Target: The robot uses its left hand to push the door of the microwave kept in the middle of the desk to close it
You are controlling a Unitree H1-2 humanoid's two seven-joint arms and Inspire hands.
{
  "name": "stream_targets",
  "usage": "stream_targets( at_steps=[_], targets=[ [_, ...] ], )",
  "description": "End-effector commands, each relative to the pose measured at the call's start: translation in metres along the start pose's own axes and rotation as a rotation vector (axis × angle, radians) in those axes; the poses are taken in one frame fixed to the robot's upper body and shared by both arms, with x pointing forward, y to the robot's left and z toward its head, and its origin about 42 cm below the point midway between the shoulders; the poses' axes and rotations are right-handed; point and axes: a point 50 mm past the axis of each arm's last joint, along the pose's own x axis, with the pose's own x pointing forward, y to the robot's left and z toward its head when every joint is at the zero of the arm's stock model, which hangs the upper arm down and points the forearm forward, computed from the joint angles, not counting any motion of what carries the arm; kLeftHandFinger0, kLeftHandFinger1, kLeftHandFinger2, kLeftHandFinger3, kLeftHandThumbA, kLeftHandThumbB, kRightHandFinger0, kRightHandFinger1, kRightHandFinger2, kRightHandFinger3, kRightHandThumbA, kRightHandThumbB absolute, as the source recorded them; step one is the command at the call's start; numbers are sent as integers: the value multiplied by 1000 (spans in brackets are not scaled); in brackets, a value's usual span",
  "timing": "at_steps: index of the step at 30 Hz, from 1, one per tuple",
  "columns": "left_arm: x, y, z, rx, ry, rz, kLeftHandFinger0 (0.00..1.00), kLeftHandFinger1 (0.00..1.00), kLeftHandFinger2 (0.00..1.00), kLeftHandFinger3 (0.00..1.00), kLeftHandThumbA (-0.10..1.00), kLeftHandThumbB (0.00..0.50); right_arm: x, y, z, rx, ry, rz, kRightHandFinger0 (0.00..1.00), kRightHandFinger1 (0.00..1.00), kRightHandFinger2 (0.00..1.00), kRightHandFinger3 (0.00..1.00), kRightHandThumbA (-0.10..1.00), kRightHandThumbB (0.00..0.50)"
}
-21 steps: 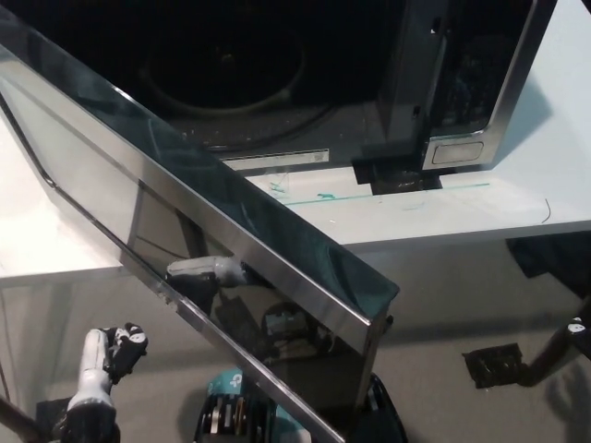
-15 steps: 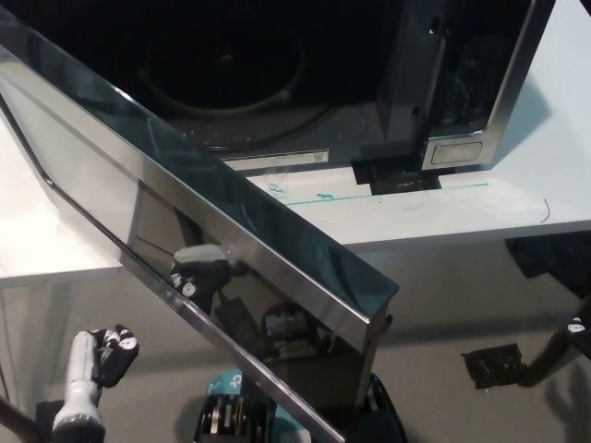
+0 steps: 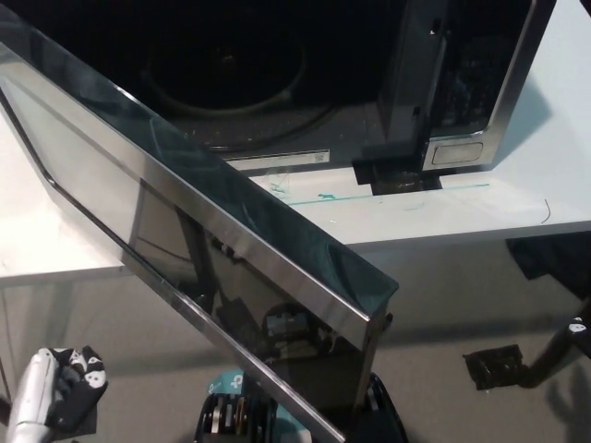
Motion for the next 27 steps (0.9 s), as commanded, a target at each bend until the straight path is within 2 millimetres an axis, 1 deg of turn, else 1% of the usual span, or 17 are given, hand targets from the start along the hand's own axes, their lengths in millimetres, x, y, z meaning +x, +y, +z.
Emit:
stream_targets(
  at_steps=[1, 4, 5, 6, 8, 10, 11, 13, 14, 15, 17, 18, 19, 21, 23, 24, 27],
  targets=[
    [-5, 32, 62, 279, -300, -3, 0, 21, 162, 361, 82, 0, 14, -11, 37, 44, -125, 3, 949, 919, 996, 1000, 290, 147],
    [-6, 39, 95, 344, -368, 5, 0, 0, 77, 311, 92, 0, 13, -11, 35, 12, -112, 2, 995, 972, 1000, 1000, 305, 117],
    [-5, 42, 114, 360, -441, 0, 0, 0, 15, 244, 84, 0, 12, -12, 35, 4, -122, 3, 986, 965, 1000, 1000, 297, 108],
    [-5, 43, 122, 368, -472, -2, 0, 0, 1, 213, 77, 0, 12, -12, 35, 0, -127, 3, 979, 960, 1000, 1000, 289, 109],
    [-3, 44, 148, 406, -566, 27, 0, 0, 0, 164, 150, 0, 12, -12, 36, 5, -131, -8, 985, 967, 1000, 1000, 293, 134],
    [1, 44, 174, 467, -696, 96, 0, 0, 1, 62, 24, 42, 12, -9, 35, 57, -121, -16, 993, 980, 1000, 1000, 239, 141],
    [4, 43, 183, 483, -734, 111, 0, 5, 14, 34, 28, 36, 12, -10, 34, 49, -118, -24, 979, 976, 1000, 1000, 239, 137],
    [7, 45, 194, 497, -787, 120, 0, 1, 22, 55, 36, 36, 13, -10, 35, 20, -111, -44, 982, 979, 1000, 1000, 271, 156],
    [8, 46, 200, 512, -814, 128, 0, 0, 30, 147, 28, 30, 13, -11, 35, 22, -114, -47, 982, 974, 1000, 1000, 268, 160],
    [12, 50, 215, 526, -860, 148, 0, 0, 13, 140, 102, 31, 12, -11, 37, 61, -115, -52, 1000, 996, 1000, 951, 254, 198],
    [15, 51, 221, 524, -887, 154, 0, 0, 0, 95, 100, 34, 12, -12, 37, 31, -116, -63, 1000, 997, 1000, 951, 281, 218],
    [20, 52, 228, 550, -901, 154, 0, 0, 0, 100, 95, 40, 12, -14, 35, 23, -119, -62, 975, 933, 954, 914, 267, 199],
    [23, 52, 230, 564, -913, 144, 0, 0, 0, 88, 77, 40, 12, -15, 35, 4, -118, -65, 972, 937, 948, 907, 283, 194],
    [27, 51, 231, 560, -919, 126, 0, 0, 0, 1, 27, 55, 10, -16, 30, 3, -110, -60, 1000, 976, 978, 920, 287, 191],
    [32, 49, 235, 569, -952, 120, 0, 0, 4, 0, 16, 56, 9, -17, 25, 11, -102, -63, 1000, 987, 1000, 961, 268, 191],
    [36, 46, 241, 586, -972, 125, 0, 0, 26, 41, 25, 55, 8, -17, 24, 11, -102, -62, 974, 939, 990, 983, 265, 187],
    [43, 43, 246, 600, -1003, 136, 0, 0, 0, 0, 31, 64, 8, -14, 23, 48, -100, -61, 906, 882, 947, 952, 209, 193]
  ],
)
